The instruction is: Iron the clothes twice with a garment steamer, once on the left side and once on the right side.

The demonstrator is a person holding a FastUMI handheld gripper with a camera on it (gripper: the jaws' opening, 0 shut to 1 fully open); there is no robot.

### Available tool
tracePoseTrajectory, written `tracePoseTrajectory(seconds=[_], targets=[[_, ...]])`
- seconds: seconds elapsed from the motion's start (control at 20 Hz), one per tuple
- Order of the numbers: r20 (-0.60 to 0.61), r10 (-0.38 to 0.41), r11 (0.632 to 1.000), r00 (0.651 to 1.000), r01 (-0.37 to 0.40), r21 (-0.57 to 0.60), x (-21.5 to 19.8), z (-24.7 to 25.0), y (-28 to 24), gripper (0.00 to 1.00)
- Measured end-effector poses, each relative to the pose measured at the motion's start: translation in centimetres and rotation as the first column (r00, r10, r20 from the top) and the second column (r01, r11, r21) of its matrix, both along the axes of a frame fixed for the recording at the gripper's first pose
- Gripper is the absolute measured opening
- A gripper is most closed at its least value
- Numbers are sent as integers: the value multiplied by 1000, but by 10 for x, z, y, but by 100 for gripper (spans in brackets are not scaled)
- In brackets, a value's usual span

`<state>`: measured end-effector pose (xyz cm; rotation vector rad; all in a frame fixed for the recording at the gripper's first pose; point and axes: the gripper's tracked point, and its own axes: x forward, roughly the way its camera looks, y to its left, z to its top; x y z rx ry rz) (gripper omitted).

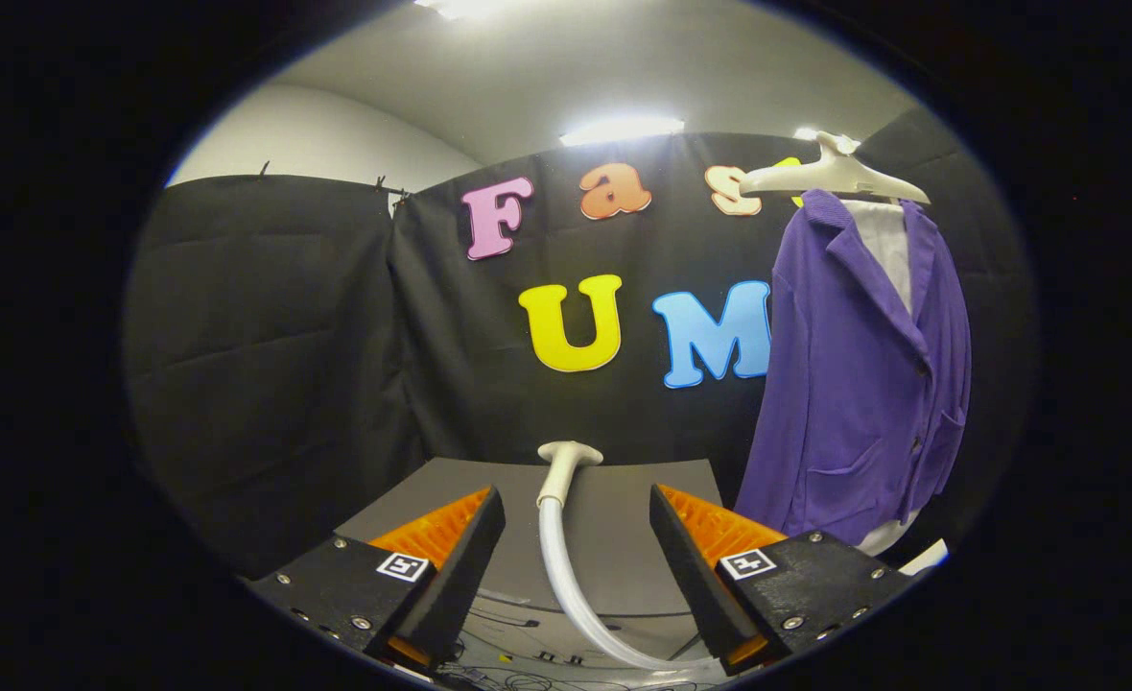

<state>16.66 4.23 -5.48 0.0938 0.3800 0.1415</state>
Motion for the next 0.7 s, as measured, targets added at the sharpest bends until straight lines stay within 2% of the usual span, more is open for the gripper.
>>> tracePoseTrajectory(seconds=[0.2,0.35,0.5,0.7], targets=[[-97,-41,998,994,45,36,69,-32,32,94],[-190,-58,998,980,63,19,112,-62,55,95],[-304,-90,996,948,93,-3,146,-97,64,95],[-435,-153,988,888,150,-41,169,-142,66,95]])
